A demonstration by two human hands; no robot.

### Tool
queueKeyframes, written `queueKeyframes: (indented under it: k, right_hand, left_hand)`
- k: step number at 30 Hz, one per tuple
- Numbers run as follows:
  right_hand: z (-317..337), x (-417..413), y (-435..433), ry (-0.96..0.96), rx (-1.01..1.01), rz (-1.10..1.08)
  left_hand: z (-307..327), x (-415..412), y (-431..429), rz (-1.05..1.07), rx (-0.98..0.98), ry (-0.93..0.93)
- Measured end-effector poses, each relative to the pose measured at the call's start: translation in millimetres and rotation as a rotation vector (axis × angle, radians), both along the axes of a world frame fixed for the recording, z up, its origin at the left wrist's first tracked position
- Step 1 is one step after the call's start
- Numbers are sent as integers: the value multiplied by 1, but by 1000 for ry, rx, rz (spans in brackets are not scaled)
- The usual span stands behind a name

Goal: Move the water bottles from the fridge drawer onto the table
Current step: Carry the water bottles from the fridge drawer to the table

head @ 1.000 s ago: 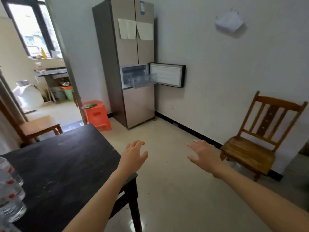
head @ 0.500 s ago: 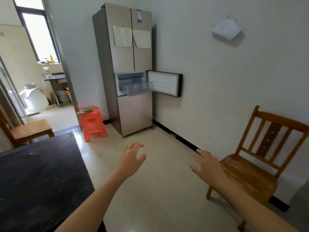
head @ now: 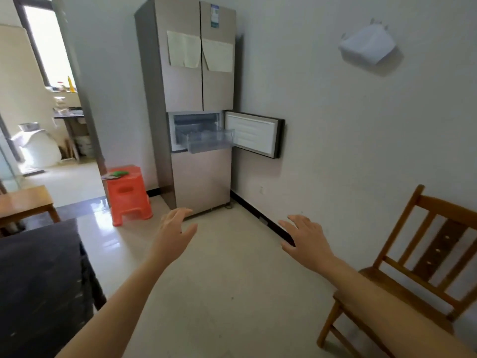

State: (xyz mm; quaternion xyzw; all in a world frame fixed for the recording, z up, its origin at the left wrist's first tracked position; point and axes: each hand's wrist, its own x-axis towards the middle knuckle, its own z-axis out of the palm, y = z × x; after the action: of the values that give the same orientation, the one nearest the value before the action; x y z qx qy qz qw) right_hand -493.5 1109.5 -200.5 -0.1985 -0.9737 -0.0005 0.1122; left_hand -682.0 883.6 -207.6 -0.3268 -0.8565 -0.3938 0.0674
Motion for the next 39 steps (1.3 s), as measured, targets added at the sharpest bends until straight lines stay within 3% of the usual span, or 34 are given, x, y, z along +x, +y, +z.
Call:
queueKeyframes:
  k: [7,16,28,39]
  right_hand:
    - [24,-79,110,-68,37,-139]
    - [-28,-165,207,-198,-69,-179]
    - [0,-395,370,-36,-102,0]
    - [-25,-575,420,-67,-132,197]
  left_hand:
    - [5,-98,98,-39,42,-25]
    - [-18,-191,187,-43,-11,-78]
    - [12,-366,306,139,-15,-25]
    - [-12,-505,344,311,15,-118]
